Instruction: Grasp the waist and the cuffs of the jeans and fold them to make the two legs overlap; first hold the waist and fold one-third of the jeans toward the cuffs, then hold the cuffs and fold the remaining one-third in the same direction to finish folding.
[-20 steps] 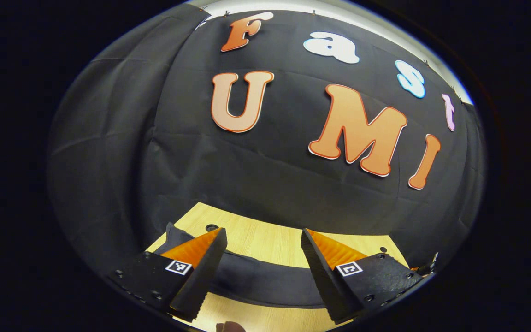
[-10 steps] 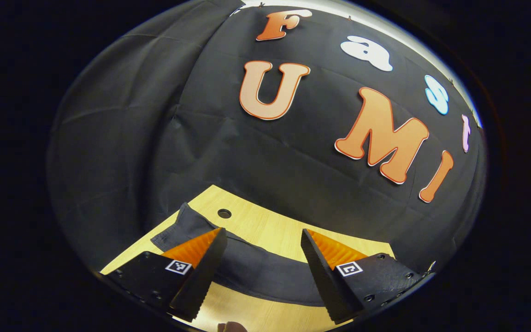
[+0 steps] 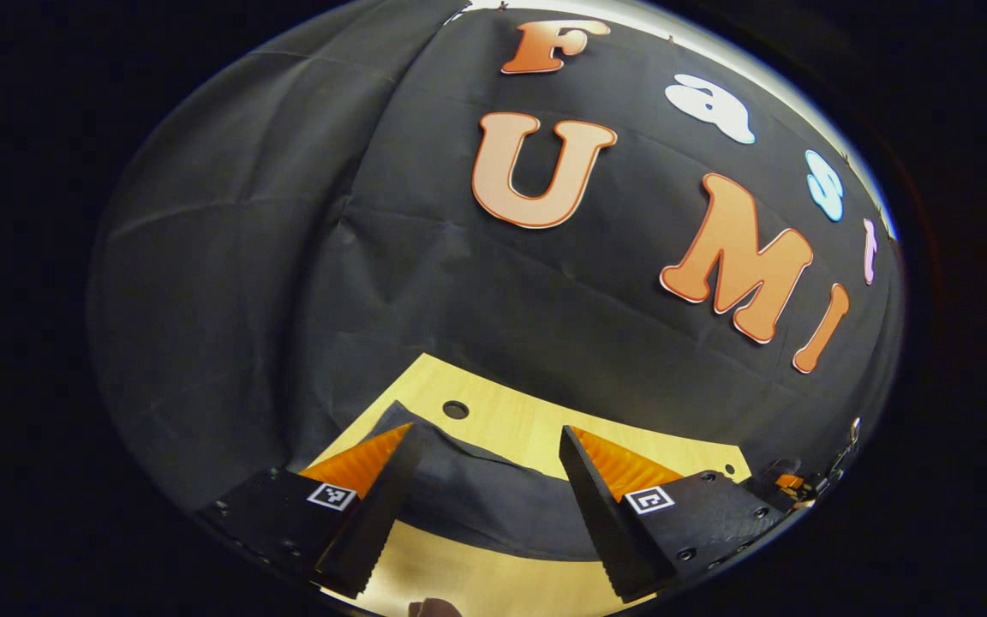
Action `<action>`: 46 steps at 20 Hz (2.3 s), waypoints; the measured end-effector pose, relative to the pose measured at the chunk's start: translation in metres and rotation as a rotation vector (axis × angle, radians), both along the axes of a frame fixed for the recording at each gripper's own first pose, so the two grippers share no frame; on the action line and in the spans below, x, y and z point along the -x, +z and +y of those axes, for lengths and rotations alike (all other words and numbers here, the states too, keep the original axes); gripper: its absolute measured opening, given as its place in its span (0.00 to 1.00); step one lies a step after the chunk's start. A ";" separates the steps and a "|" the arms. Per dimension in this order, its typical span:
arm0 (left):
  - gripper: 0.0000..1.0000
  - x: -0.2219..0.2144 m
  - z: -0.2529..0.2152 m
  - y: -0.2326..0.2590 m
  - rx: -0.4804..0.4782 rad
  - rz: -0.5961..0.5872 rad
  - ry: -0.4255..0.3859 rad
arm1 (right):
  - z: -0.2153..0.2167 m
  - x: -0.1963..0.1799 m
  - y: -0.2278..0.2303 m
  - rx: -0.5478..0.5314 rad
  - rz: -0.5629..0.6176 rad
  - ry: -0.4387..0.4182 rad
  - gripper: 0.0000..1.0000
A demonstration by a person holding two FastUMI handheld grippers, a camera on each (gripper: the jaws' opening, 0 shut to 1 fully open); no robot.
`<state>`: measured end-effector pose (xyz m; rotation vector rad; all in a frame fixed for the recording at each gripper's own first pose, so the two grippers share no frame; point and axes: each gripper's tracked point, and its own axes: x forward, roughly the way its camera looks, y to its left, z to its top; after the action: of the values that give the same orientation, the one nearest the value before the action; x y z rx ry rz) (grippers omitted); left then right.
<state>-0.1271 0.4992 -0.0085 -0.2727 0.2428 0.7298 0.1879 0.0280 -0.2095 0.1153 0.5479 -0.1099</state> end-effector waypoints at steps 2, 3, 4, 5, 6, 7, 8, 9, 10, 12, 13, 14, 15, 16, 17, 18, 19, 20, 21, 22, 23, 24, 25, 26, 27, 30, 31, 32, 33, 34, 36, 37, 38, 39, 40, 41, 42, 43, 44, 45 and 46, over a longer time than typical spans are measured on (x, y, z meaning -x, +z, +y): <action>0.98 0.014 0.018 -0.001 0.018 -0.011 0.004 | 0.013 0.005 0.011 0.025 -0.019 0.043 0.16; 0.98 0.022 0.027 -0.003 0.027 -0.015 0.009 | 0.021 0.007 0.015 0.031 -0.035 0.073 0.16; 0.98 0.031 0.036 -0.003 0.039 -0.022 0.013 | 0.026 0.011 0.022 0.037 -0.050 0.102 0.16; 0.98 0.040 0.043 -0.005 0.055 -0.030 0.017 | 0.032 0.016 0.027 0.043 -0.055 0.128 0.16; 0.98 0.047 0.051 -0.007 0.073 -0.038 0.022 | 0.040 0.019 0.032 0.046 -0.063 0.152 0.16; 0.98 0.052 0.058 -0.011 0.091 -0.045 0.028 | 0.044 0.021 0.035 0.039 -0.074 0.173 0.16; 0.98 0.060 0.065 -0.013 0.106 -0.050 0.036 | 0.047 0.024 0.039 0.025 -0.077 0.194 0.16; 0.98 0.069 0.070 -0.015 0.116 -0.055 0.041 | 0.050 0.027 0.040 0.017 -0.073 0.219 0.16; 0.98 0.078 0.075 -0.016 0.118 -0.058 0.045 | 0.051 0.028 0.038 0.016 -0.071 0.248 0.16; 0.98 0.091 0.085 -0.020 0.109 -0.046 0.057 | 0.056 0.030 0.032 0.030 -0.066 0.315 0.16; 0.98 0.097 0.088 -0.022 0.107 -0.038 0.065 | 0.059 0.033 0.027 0.039 -0.055 0.350 0.16; 0.98 0.106 0.094 -0.023 0.110 -0.038 0.072 | 0.062 0.035 0.021 0.044 -0.036 0.384 0.16; 0.98 0.111 0.097 -0.023 0.119 -0.039 0.076 | 0.064 0.039 0.015 0.048 -0.015 0.421 0.16; 0.98 0.118 0.101 -0.026 0.129 -0.037 0.084 | 0.064 0.043 0.012 0.056 0.004 0.457 0.16; 0.95 0.123 0.106 -0.030 0.135 -0.034 0.093 | 0.063 0.048 0.008 0.069 0.031 0.490 0.16; 0.98 0.128 0.110 -0.033 0.137 -0.028 0.103 | 0.063 0.053 -0.001 0.079 0.069 0.521 0.16; 0.98 0.133 0.114 -0.036 0.140 -0.019 0.114 | 0.062 0.060 -0.011 0.089 0.112 0.549 0.16; 0.98 0.137 0.116 -0.039 0.144 -0.011 0.123 | 0.060 0.067 -0.020 0.104 0.145 0.568 0.16; 0.98 0.139 0.119 -0.041 0.148 -0.007 0.129 | 0.059 0.073 -0.023 0.114 0.169 0.589 0.16; 0.98 0.141 0.121 -0.045 0.153 -0.005 0.132 | 0.062 0.070 -0.026 0.124 0.183 0.604 0.16; 0.98 0.144 0.124 -0.048 0.159 -0.003 0.135 | 0.059 0.066 -0.023 0.146 0.191 0.614 0.16; 0.98 0.146 0.126 -0.053 0.167 0.000 0.139 | 0.058 0.067 -0.027 0.167 0.204 0.629 0.16; 0.98 0.146 0.128 -0.057 0.180 0.001 0.141 | 0.059 0.070 -0.028 0.190 0.217 0.648 0.15; 0.98 0.144 0.128 -0.061 0.196 -0.004 0.139 | 0.058 0.070 -0.023 0.211 0.229 0.670 0.16; 0.98 0.144 0.128 -0.066 0.215 -0.009 0.140 | 0.058 0.067 -0.019 0.224 0.222 0.681 0.16; 0.98 0.140 0.128 -0.079 0.262 -0.022 0.155 | 0.060 0.070 -0.026 0.236 0.222 0.708 0.16; 0.98 0.140 0.129 -0.083 0.284 -0.026 0.161 | 0.061 0.069 -0.028 0.232 0.230 0.711 0.16; 0.98 0.138 0.129 -0.088 0.305 -0.034 0.167 | 0.061 0.069 -0.027 0.224 0.237 0.705 0.16; 0.98 0.139 0.129 -0.092 0.328 -0.040 0.173 | 0.064 0.079 -0.031 0.178 0.258 0.716 0.16; 0.98 0.140 0.128 -0.094 0.348 -0.046 0.177 | 0.077 0.084 -0.029 0.104 0.296 0.721 0.51; 0.98 0.137 0.128 -0.095 0.361 -0.057 0.180 | 0.093 0.092 -0.022 0.003 0.331 0.731 0.86; 0.98 0.136 0.127 -0.097 0.362 -0.060 0.179 | 0.097 0.091 -0.019 -0.015 0.331 0.732 0.86; 0.98 0.135 0.127 -0.098 0.369 -0.059 0.177 | 0.095 0.089 -0.021 -0.021 0.334 0.727 0.85; 0.98 0.134 0.127 -0.101 0.383 -0.060 0.178 | 0.094 0.090 -0.019 -0.026 0.335 0.724 0.98; 0.98 0.132 0.127 -0.107 0.408 -0.065 0.186 | 0.094 0.092 -0.018 -0.033 0.336 0.725 0.98; 0.98 0.130 0.129 -0.114 0.442 -0.075 0.196 | 0.093 0.092 -0.015 -0.041 0.342 0.724 0.99; 0.98 0.126 0.131 -0.120 0.477 -0.096 0.205 | 0.091 0.092 -0.011 -0.053 0.346 0.723 0.99; 0.98 0.120 0.133 -0.128 0.512 -0.115 0.212 | 0.089 0.091 -0.006 -0.069 0.351 0.718 0.98; 0.98 0.114 0.135 -0.137 0.551 -0.130 0.219 | 0.086 0.091 -0.002 -0.086 0.356 0.710 0.99; 0.98 0.110 0.135 -0.146 0.592 -0.144 0.222 | 0.083 0.089 0.003 -0.102 0.358 0.699 0.98; 0.98 0.104 0.136 -0.156 0.635 -0.159 0.227 | 0.081 0.085 0.008 -0.119 0.359 0.689 0.98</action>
<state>-0.2310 0.6357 -0.1642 -0.9704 0.2909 0.8370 0.1028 0.1089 -0.2011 0.0169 0.9246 0.5842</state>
